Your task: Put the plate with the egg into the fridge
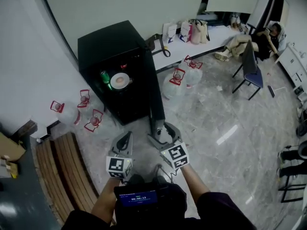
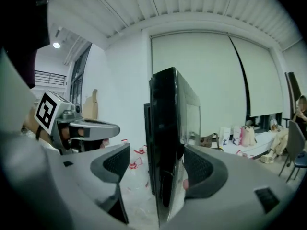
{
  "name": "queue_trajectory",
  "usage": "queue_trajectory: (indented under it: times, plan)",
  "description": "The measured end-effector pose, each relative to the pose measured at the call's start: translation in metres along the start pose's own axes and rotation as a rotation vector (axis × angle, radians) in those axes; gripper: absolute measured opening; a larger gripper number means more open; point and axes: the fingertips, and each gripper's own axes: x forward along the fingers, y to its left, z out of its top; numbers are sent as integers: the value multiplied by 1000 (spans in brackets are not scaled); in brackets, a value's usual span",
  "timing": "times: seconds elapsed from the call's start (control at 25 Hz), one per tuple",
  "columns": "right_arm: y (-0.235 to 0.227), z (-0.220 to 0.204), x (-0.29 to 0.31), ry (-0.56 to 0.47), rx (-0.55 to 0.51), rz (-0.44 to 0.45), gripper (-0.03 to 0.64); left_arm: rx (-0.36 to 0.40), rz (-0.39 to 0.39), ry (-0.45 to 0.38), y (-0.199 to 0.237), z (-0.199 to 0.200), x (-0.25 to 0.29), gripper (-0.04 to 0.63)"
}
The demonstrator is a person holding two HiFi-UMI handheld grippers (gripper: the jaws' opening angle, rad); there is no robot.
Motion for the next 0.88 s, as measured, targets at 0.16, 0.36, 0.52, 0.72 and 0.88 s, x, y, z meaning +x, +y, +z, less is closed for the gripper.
queue_trajectory:
  times: [0.16,0.36,0.52,0.72,0.88]
  plan:
    - [42,13,21,-36,12,103,333,-26,56,-1,30,-2,-23,9]
    - [59,30,38,-95,63,87,43,-38,102,-20,58,-2,-38,9]
    - [73,44,53,-109,34,117,8,-32,107,-41,69,7,-38,9]
    - [80,54,68,-98,11,134,8,-24,99,-67,75,18,-29,9]
    - [83,61,77,-110,-12,136,8,-13,98,-78,78,23,-25,9]
